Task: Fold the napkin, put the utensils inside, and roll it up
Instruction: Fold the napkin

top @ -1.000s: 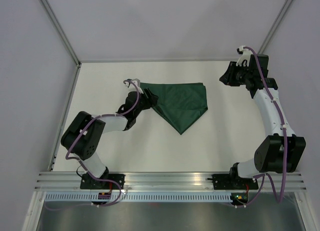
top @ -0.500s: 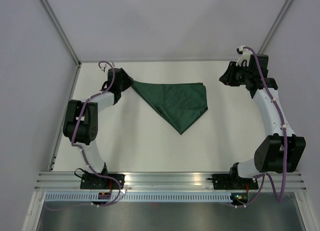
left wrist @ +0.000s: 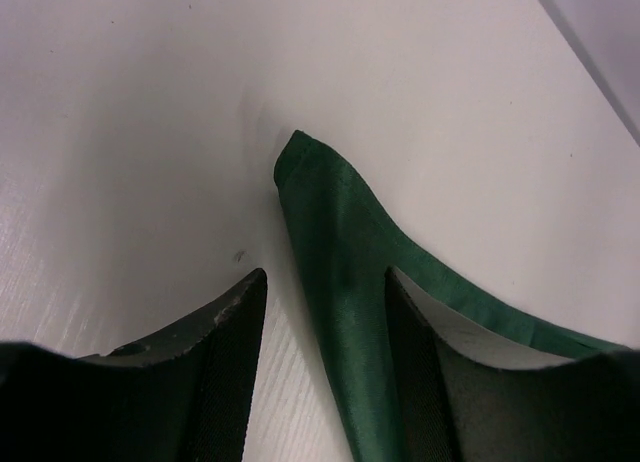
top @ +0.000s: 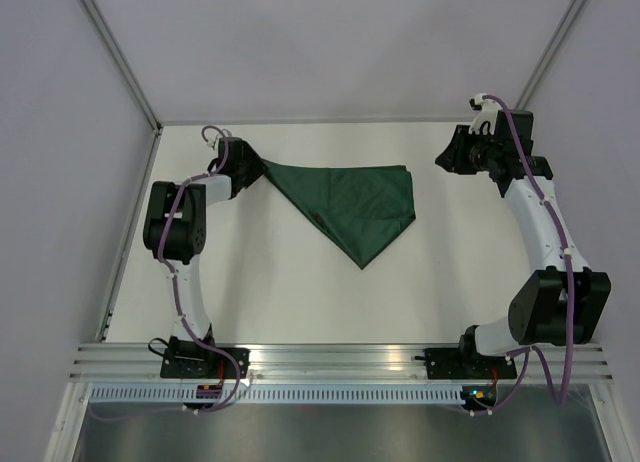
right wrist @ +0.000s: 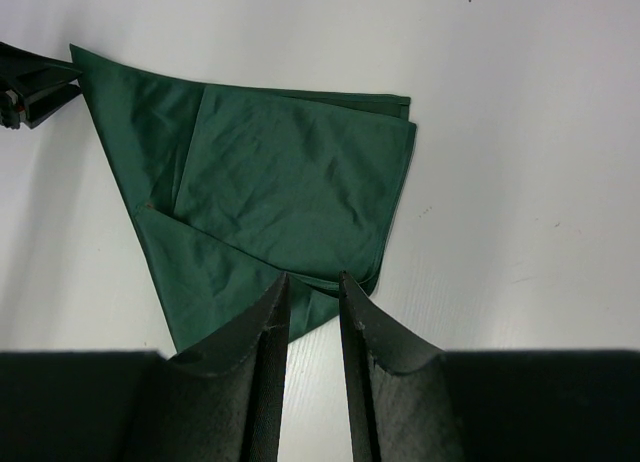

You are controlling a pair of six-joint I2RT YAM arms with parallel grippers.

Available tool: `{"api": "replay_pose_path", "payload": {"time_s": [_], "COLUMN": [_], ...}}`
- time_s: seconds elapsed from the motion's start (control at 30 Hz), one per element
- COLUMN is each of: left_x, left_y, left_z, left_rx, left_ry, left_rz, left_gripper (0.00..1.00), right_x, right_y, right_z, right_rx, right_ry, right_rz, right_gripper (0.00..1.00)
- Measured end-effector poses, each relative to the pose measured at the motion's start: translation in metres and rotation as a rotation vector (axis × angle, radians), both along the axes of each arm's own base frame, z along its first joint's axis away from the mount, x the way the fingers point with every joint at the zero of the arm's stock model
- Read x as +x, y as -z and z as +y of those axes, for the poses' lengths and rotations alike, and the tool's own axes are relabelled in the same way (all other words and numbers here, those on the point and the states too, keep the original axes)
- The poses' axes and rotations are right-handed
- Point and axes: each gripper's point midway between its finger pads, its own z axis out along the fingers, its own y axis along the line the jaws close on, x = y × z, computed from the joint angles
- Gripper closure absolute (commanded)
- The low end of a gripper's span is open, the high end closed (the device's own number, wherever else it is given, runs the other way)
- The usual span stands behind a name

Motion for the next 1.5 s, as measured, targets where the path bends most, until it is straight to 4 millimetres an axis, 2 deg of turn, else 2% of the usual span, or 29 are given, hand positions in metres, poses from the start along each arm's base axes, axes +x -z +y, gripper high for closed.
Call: {"api": "replay_pose_path", "payload": {"time_s": [0.27,0.3,0.33,0.43,0.63,0.77,0.87,1.03,1.17,1.4,1.5], "left_x": [0.003,0.005,0.006,0.009,0.012,0.004,-0.013,-0.031,-0.048,-0.078,-0.098], "left_y": [0.005,0.006,0.007,0.010,0.010,0.013,0.011,-0.021,-0.058,-0.099,-0.111], "left_z": [-0.002,-0.002,-0.002,-0.003,-0.003,-0.002,0.003,0.006,-0.003,-0.057,-0.094], "left_rx": [-0.010,-0.010,-0.011,-0.012,-0.021,-0.030,-0.032,-0.034,-0.061,-0.193,-0.241], "left_ry": [-0.002,-0.002,-0.002,-0.002,0.007,0.012,0.010,0.021,0.090,0.411,0.579], "left_rz": [0.011,0.011,0.011,0.015,0.001,-0.014,-0.017,-0.095,-0.229,-0.435,-0.490], "left_gripper": [0.57,0.61,0.69,0.81,0.98,0.98,0.98,0.98,0.98,0.98,0.98], "right_x": [0.000,0.000,0.000,0.000,-0.001,0.000,0.000,-0.001,-0.001,-0.001,-0.001], "right_y": [0.000,0.000,0.000,0.002,0.004,0.006,0.006,0.006,0.008,0.012,0.014], "right_z": [0.001,0.001,0.001,0.002,0.002,0.002,0.003,0.007,0.010,0.019,0.022], "right_rx": [0.003,0.004,0.004,0.004,0.004,0.005,0.004,0.004,0.002,-0.007,-0.010], "right_ry": [-0.005,-0.005,-0.005,-0.006,-0.007,-0.007,-0.011,-0.020,-0.029,-0.059,-0.067], "right_rz": [0.001,0.001,0.002,0.004,0.010,0.015,0.016,0.017,0.019,0.026,0.031], "right_gripper": [0.68,0.68,0.68,0.69,0.69,0.69,0.69,0.69,0.69,0.69,0.69]}}
